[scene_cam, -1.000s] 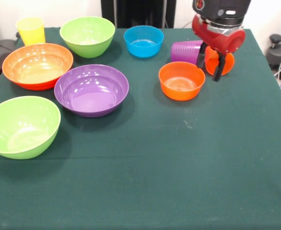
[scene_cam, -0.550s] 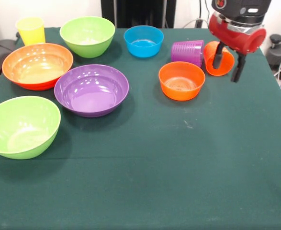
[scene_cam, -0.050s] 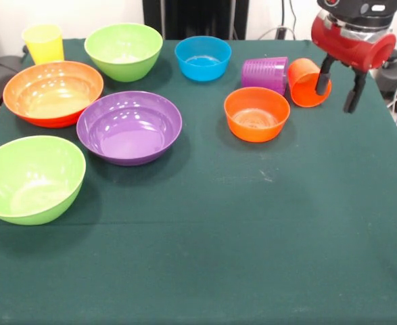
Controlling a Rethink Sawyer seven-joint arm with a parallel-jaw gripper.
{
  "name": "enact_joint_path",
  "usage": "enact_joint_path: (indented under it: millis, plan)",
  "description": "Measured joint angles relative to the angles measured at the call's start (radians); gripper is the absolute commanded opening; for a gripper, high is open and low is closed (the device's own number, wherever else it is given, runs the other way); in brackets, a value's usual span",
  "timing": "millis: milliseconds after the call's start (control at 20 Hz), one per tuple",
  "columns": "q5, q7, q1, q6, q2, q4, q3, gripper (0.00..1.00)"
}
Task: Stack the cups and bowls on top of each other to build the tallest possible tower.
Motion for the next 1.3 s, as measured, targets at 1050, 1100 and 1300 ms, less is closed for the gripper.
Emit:
enact_joint_path:
  millis: [1050,1100,1300]
  plan:
    - [0.004,0.0,-0.108,-0.078,-0.226,0.363,0.0,1.0]
    - [0.004,0.0,-0.111,-0.082,-0.228,0.371,0.0,1.0]
    - [0.003,0.0,-0.125,-0.109,-0.246,0.421,0.0,1.0]
